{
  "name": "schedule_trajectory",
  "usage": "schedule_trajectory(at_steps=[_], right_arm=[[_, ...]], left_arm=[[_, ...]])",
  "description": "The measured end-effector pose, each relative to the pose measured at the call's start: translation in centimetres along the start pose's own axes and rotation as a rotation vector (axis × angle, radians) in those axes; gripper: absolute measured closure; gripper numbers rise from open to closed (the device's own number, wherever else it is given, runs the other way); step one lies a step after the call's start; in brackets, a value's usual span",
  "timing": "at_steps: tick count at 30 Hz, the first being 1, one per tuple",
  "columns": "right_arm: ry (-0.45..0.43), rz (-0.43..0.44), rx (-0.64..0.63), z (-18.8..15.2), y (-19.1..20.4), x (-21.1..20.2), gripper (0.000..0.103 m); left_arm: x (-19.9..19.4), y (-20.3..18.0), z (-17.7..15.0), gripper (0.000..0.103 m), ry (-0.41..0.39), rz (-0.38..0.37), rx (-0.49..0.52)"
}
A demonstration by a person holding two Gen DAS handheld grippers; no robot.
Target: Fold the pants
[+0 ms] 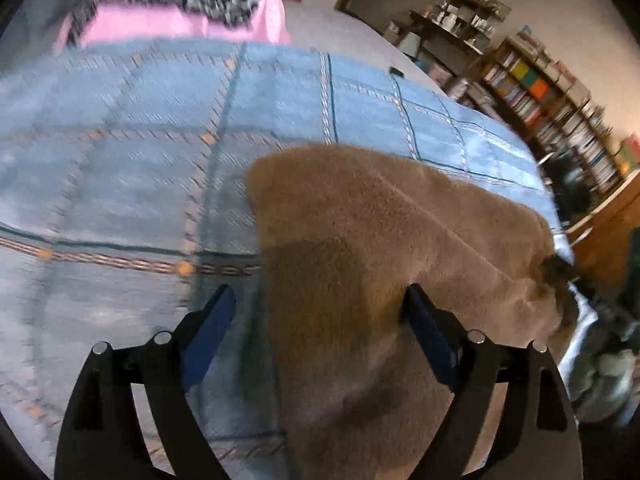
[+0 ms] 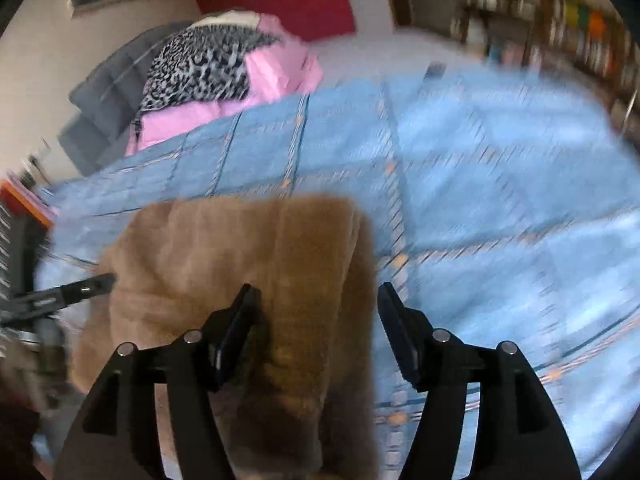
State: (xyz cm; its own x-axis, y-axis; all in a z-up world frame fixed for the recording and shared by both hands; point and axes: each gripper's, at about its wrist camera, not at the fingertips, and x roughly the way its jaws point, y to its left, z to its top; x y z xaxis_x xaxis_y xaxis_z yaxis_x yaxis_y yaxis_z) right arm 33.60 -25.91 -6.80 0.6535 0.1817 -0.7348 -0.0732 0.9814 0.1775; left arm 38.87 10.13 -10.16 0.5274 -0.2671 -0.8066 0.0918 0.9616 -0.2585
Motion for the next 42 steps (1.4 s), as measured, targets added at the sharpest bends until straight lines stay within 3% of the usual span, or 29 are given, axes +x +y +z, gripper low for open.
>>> schedule_trajectory(at_steps=[2, 5, 10, 14, 19, 26, 34, 42], right_arm=[[-0.085, -0.069, -0.053, 0.1, 1.1, -2.4, 0.033], [-0.112, -0.059, -0.097, 0.0, 2.5, -4.0, 0.033], [-0.034, -0.111, -0.170, -2.3, 4.1, -2.4, 0.033], [0.068, -0.127, -0.119, -4.1, 2.9, 0.9, 0.033], [0.086, -0.135, -0.103, -4.5, 3.1, 0.9, 0.032], [-0.021, -0.125, -0.103, -5.0, 4.3, -4.7, 0.030], [-0.050, -0.078, -0.056, -7.3, 5.2, -9.4, 0.019], [-0.092, -0.048, -0.066, -9.1, 7.5, -13.1, 0.015]], left_arm=[[-0.9, -0.5, -0.4, 0.015, -0.019, 0.051, 0.039], [-2.1, -1.2, -1.7, 0.015, -0.033, 0.099, 0.087], [-2.4, -1.5, -4.6, 0.013, -0.043, 0.168, 0.142], [-1.5, -0.5, -5.9, 0.007, -0.047, 0.173, 0.109], [-1.5, -0.6, -5.8, 0.006, -0.047, 0.202, 0.080], [-5.6, -2.7, -7.0, 0.007, -0.110, 0.220, 0.091], [-10.1, -7.2, -9.8, 0.003, -0.174, 0.221, 0.171], [-13.4, -9.6, -12.1, 0.003, -0.227, 0.238, 0.197]])
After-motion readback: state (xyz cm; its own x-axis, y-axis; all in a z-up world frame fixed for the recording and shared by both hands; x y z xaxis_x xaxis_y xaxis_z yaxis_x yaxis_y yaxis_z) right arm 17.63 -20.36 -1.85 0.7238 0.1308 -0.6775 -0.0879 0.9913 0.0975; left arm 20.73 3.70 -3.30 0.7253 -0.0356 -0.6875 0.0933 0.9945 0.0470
